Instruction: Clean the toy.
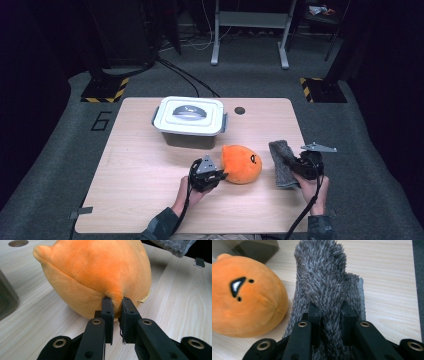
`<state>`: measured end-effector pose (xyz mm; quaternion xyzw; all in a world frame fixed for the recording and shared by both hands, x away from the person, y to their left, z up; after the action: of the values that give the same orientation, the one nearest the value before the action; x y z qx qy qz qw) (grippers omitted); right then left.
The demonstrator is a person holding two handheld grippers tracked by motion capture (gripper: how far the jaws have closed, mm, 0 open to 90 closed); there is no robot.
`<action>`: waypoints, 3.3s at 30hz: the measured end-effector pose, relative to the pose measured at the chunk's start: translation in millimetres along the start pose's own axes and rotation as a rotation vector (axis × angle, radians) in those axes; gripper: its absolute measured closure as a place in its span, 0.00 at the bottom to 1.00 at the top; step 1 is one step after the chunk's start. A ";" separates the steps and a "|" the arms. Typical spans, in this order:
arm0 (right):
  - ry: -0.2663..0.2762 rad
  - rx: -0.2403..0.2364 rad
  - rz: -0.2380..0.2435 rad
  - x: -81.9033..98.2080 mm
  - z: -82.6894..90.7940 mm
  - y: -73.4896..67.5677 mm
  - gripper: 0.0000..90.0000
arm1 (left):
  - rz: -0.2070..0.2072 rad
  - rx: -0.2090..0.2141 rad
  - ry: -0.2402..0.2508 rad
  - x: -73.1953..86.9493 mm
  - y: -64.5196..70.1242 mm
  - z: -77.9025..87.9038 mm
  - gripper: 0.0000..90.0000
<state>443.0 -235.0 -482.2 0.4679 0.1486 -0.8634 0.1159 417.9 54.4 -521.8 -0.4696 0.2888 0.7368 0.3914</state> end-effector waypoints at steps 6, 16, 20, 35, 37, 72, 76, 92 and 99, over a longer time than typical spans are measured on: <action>0.023 -0.030 0.004 -8.5 5.9 -9.2 0.84 | -0.033 0.004 0.002 -1.7 2.4 -0.9 0.91; 0.050 -0.109 0.062 -29.5 9.6 -37.9 0.84 | -0.054 0.006 0.005 -5.1 2.3 -1.7 0.91; 0.049 -0.140 0.088 -35.9 6.2 -53.9 0.83 | -0.062 0.015 -0.004 -6.0 2.3 -1.7 0.91; 0.003 -0.203 0.248 -45.3 -23.5 -120.5 0.83 | -0.097 0.026 0.002 -14.1 4.3 -5.1 0.91; -0.003 -0.216 0.264 -44.5 -26.9 -127.9 0.83 | -0.097 0.028 0.005 -14.6 4.4 -5.4 0.91; -0.015 -0.067 0.362 -27.0 -40.5 -124.0 0.83 | -0.016 0.017 0.007 -8.7 2.3 -9.7 0.92; -0.013 -0.044 0.322 -24.7 -36.9 -112.8 0.82 | -0.015 0.017 0.004 -8.3 1.6 -9.5 0.92; -0.034 0.019 0.223 -7.2 -33.2 -70.1 0.82 | -0.005 0.023 -0.008 -3.0 -0.6 -8.7 0.92; -0.063 0.059 0.170 2.0 -37.5 -56.1 0.82 | -0.003 0.026 -0.011 -2.5 -0.9 -8.5 0.92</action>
<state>451.9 -169.3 -495.0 0.4545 0.0790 -0.8689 0.1795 423.2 47.4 -522.9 -0.4608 0.2953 0.7350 0.4004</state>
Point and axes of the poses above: each handheld gripper's, and its own axes: z roughly backward along the jaws, x roughly out of its underside, y roughly to its right, the point moved 6 cm from there along -z, roughly forward along the jaws, and after that the axes turned 8 degrees about y, right-handed, at the moved point
